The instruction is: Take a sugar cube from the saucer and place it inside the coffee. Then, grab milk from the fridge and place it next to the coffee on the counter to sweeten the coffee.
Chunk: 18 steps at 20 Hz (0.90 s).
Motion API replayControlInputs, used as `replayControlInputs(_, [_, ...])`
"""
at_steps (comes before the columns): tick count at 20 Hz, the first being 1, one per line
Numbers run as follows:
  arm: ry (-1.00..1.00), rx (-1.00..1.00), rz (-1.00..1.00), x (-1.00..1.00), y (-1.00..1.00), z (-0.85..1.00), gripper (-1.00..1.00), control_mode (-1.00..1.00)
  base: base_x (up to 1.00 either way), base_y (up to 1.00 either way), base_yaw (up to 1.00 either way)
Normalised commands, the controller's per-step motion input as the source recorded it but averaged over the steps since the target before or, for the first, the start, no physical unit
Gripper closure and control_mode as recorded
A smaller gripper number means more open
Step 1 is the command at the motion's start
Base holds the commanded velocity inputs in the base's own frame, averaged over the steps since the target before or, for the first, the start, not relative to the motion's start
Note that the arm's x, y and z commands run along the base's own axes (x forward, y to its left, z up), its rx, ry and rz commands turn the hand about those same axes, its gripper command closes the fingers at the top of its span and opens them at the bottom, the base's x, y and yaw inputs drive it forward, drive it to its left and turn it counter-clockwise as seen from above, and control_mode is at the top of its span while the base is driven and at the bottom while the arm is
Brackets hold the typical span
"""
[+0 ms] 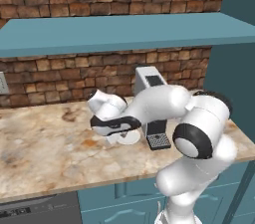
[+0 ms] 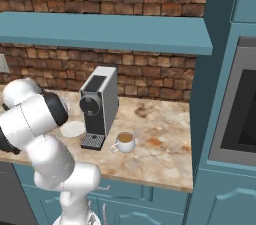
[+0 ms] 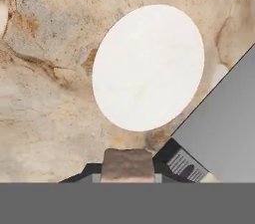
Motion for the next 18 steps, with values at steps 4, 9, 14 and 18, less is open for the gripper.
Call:
replayControlInputs(4, [-0.46,0.01,0.0,-0.87,0.0,0.81,1.0,-1.0,0.0,0.0,0.0])
replayControlInputs(9, [-0.39,0.14,-0.01,-0.79,-0.23,0.99,1.0,-1.0,0.0,0.0,0.0])
replayControlInputs(14, [-0.3,0.29,-0.03,-0.99,-0.64,0.84,1.0,-1.0,0.0,0.0,0.0])
replayControlInputs(18, [-0.25,0.38,-0.13,-0.95,-0.77,0.74,1.0,-1.0,0.0,0.0,0.0])
